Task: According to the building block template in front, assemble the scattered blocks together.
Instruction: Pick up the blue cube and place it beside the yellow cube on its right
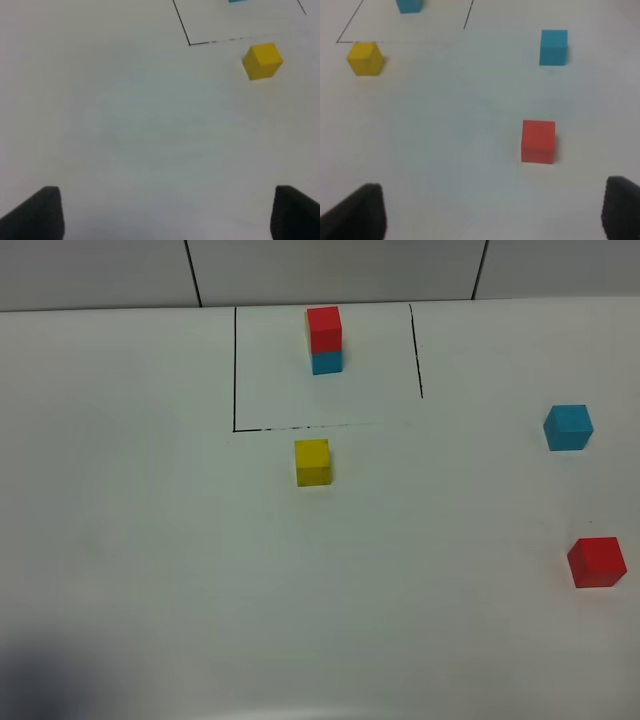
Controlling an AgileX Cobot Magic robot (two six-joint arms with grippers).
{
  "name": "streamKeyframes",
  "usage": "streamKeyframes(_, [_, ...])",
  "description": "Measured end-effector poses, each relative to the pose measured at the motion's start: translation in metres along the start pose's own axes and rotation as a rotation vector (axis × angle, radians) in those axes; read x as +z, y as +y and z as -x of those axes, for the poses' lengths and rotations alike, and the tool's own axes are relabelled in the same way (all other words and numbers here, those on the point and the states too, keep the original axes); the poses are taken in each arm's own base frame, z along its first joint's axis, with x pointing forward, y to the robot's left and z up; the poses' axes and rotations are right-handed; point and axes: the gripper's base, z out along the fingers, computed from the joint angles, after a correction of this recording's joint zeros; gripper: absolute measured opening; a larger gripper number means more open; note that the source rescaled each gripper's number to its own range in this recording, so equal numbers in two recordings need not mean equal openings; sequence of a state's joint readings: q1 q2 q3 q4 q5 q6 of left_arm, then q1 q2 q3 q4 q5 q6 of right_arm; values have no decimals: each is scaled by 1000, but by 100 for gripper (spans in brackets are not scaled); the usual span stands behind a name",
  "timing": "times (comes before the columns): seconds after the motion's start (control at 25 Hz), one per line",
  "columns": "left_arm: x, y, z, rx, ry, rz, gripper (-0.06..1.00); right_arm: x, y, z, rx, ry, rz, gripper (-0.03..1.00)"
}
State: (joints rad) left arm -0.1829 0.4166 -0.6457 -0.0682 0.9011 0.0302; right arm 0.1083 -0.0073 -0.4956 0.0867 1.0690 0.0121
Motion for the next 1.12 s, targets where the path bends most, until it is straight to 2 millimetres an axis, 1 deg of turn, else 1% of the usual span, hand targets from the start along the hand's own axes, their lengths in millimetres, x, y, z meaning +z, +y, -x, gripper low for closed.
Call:
streamKeyframes(0.24, [-11,-2,-26,3,-37,-17,83,0,0,0,0,0,0,75])
streamKeyframes(0.48, [-16,-3,-51,12,-81,-22,83,0,0,0,0,0,0,75])
streamKeyframes(0.68, [-26,-6,-65,43,-150,-57,82,0,0,0,0,0,0,75])
streamKeyframes(0.8, [-27,-7,-73,62,-153,-65,78,0,0,0,0,0,0,75])
streamKeyframes(1.12, [-26,-7,-76,68,-142,-65,76,0,0,0,0,0,0,75])
